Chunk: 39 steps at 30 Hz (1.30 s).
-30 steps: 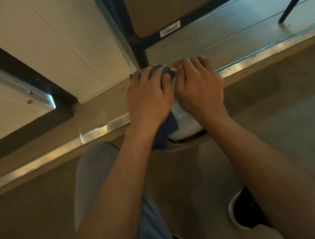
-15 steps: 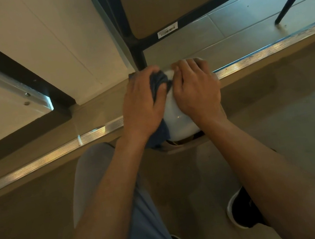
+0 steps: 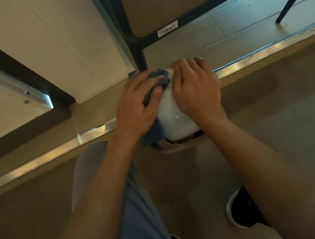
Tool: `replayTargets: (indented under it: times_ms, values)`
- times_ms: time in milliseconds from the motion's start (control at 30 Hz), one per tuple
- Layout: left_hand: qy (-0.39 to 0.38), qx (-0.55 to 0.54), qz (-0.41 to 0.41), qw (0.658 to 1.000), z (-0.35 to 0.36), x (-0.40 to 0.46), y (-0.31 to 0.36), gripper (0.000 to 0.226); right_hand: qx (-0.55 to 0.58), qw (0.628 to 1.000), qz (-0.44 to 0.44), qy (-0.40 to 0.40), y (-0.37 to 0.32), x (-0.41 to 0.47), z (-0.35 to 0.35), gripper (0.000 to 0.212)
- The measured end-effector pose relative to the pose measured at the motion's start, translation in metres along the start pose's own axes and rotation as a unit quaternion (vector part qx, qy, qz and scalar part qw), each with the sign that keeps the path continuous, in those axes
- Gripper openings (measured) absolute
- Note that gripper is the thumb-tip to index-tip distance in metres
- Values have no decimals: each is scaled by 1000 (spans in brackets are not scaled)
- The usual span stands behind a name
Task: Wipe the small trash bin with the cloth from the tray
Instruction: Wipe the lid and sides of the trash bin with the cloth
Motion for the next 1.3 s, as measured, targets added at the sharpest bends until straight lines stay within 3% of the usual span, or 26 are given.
replayTargets:
  times_ms: [167,333,400,500,567,700,800,967,1067,1133,1200,1300]
  values:
    - [-65,20,-158,985,-2,31,11,50,5,1000,3,-15,0,1,0,29]
    - [-31,67,-15,997,2,-3,18,43,-15,1000,-10,-11,0,0,-1,29]
    - [-20,63,5,998,2,-13,6,40,-13,1000,-12,0,0,0,-1,30]
    - [-34,3,-86,996,1,11,2,39,-12,1000,-9,6,0,0,1,30]
    - [-54,21,-133,989,5,28,8,39,-10,1000,-5,4,1,0,1,29]
    - [-24,108,-43,993,11,4,21,40,-17,1000,-9,-4,0,-1,-1,31]
    - [3,110,1,994,8,-17,11,40,-22,1000,-7,9,-1,-1,0,30]
    - [-69,79,-155,982,7,34,11,38,-2,1000,2,-16,1,1,0,30]
    - [-75,106,-89,987,12,34,16,38,9,1000,10,-19,2,3,-1,30]
    - [-61,97,-16,993,9,14,9,40,0,1000,11,-8,0,3,-1,31]
    - [-47,62,6,997,1,-3,-5,41,-5,1000,8,-9,-2,1,-1,31]
    - [-55,-4,-131,990,-1,13,-8,42,-6,1000,11,-15,-1,1,-2,30]
Point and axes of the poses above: each hand's wrist, its own x-axis towards the middle knuckle, its own z-axis out of the palm, y = z × x, the point moved 2 cm from there along x, towards the middle knuckle, and after that the axes turned 6 degrees about x, right-handed, at the moved point
